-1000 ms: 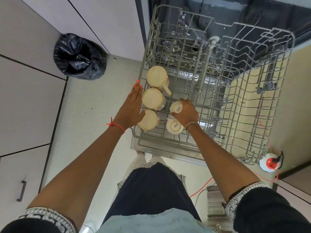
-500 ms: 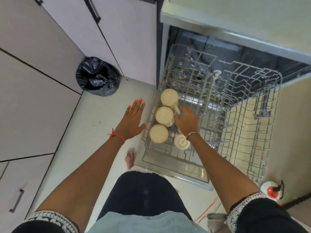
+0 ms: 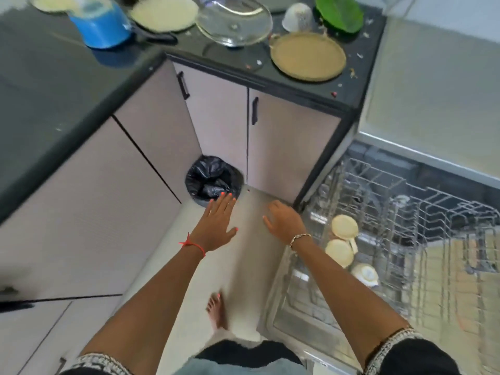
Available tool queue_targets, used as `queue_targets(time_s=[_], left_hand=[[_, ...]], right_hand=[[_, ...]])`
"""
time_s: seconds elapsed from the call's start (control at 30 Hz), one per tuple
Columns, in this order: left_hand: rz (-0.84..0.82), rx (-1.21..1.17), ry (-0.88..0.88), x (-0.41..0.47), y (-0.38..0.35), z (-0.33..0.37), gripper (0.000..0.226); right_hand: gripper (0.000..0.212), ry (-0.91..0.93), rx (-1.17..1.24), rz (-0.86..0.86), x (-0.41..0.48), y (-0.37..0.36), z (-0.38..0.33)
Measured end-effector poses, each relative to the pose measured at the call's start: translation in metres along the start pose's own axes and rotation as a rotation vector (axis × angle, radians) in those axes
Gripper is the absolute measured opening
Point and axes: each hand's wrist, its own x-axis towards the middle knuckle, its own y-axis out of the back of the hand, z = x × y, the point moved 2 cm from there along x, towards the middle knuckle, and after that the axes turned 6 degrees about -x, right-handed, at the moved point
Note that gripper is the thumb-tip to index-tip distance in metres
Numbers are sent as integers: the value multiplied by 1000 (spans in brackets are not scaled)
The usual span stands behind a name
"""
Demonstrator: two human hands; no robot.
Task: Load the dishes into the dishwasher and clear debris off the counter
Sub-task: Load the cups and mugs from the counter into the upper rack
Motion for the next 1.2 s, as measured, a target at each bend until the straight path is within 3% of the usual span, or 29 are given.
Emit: queue_targets(time_s=[0.27,0.4,0.73,1.2], left_hand=[[131,-42,32,22,79,-90,79],[155,-35,63,52,112,-117,68],[279,-65,115,167,200,-183,64],[450,-76,200,298,303,-259,64]], right_hand=[[27,67,-35,96,81,52,-77],[28,113,-16,168,124,84,-94],[25,211,93,379,281,166,-108],[20,369,137,433,472,273,-114]])
